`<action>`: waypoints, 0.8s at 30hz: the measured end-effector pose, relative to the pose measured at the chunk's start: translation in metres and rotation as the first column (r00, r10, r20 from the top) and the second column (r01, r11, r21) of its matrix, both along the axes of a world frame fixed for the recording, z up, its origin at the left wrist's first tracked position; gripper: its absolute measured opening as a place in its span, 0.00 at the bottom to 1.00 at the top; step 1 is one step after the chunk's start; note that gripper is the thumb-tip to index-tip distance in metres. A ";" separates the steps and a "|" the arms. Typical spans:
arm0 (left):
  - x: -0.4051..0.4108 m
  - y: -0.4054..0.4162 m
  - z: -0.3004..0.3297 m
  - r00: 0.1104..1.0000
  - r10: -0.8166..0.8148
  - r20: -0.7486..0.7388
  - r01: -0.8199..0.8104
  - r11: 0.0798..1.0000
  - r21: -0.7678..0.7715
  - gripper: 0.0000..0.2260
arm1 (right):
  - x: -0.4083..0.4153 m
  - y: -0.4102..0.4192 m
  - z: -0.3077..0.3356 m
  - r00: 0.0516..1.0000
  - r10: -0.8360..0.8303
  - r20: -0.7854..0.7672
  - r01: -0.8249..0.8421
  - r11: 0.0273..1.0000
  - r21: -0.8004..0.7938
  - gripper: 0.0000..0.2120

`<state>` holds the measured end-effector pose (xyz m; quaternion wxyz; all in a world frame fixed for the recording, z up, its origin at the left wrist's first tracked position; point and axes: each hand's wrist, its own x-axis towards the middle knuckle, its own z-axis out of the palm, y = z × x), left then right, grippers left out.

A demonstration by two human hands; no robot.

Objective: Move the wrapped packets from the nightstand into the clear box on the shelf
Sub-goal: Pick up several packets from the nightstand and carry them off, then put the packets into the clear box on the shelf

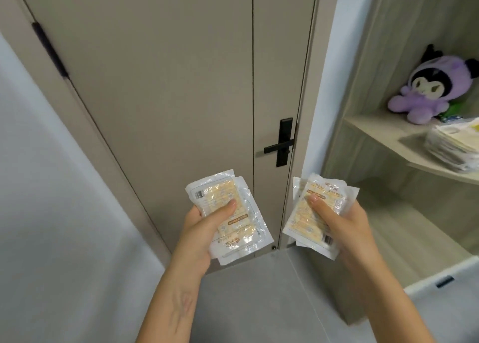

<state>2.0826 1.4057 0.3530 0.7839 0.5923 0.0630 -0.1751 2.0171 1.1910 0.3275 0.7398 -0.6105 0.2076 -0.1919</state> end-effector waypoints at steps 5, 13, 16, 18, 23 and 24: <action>0.074 -0.077 0.010 0.982 -0.188 -0.024 0.188 0.982 -0.024 0.10 | 0.039 -0.056 -0.004 0.990 -0.131 -0.057 0.133 0.991 0.020 0.13; 0.163 -0.240 0.017 0.817 -0.577 -0.024 0.576 0.817 -0.027 0.10 | 0.078 -0.150 0.014 0.897 -0.440 -0.046 0.436 0.896 -0.081 0.10; 0.184 -0.292 0.019 0.757 -0.653 -0.012 0.653 0.757 -0.031 0.10 | 0.086 -0.184 0.022 0.837 -0.547 -0.023 0.542 0.833 -0.108 0.11; 0.192 -0.323 0.018 0.701 -0.713 -0.019 0.713 0.701 -0.017 0.10 | 0.090 -0.207 0.026 0.797 -0.604 -0.005 0.600 0.793 -0.109 0.12; 0.193 -0.397 0.006 0.648 -0.757 -0.085 0.758 0.652 -0.026 0.13 | 0.084 -0.270 0.027 0.733 -0.680 0.019 0.677 0.727 -0.113 0.15; 0.190 -0.411 0.003 0.653 -0.750 -0.107 0.750 0.660 -0.051 0.14 | 0.078 -0.285 0.025 0.729 -0.685 0.015 0.682 0.723 -0.111 0.16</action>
